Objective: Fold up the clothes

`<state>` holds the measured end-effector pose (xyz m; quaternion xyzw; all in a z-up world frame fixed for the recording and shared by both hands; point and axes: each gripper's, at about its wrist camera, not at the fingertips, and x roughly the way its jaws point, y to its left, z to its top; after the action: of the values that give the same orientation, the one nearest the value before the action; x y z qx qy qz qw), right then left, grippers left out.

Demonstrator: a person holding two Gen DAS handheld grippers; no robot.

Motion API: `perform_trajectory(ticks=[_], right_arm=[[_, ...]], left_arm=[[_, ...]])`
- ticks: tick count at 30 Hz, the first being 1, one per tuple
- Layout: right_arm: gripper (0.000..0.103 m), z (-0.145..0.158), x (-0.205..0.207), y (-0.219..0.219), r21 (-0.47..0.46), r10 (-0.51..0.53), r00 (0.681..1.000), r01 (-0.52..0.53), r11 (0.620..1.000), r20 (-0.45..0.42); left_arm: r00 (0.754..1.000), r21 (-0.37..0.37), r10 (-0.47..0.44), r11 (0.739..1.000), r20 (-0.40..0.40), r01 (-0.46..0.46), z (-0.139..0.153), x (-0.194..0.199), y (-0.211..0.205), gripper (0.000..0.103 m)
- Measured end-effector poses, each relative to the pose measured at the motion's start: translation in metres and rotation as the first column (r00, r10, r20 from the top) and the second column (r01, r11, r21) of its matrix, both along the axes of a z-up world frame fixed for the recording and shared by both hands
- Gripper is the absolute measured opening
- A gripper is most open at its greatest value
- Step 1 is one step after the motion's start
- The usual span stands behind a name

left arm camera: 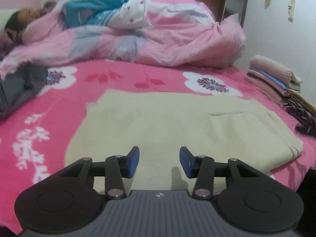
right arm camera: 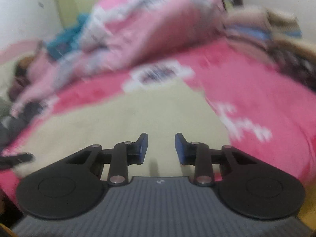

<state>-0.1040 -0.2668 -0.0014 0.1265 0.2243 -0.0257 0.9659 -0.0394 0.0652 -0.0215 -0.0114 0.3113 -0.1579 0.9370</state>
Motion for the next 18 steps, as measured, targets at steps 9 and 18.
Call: perform_trajectory(ticks=[9, 18], right_arm=[[0.027, -0.033, 0.032, 0.051, -0.098, 0.083, 0.976, -0.104, 0.99, -0.202], [0.027, -0.057, 0.049, 0.09, -0.07, 0.305, 0.931, -0.324, 0.943, -0.2]], left_arm=[[0.994, -0.097, 0.072, 0.992, -0.078, -0.08, -0.017, 0.007, 0.021, 0.05], [0.994, -0.158, 0.092, 0.982, -0.061, -0.1, -0.019, -0.003, 0.036, 0.053]])
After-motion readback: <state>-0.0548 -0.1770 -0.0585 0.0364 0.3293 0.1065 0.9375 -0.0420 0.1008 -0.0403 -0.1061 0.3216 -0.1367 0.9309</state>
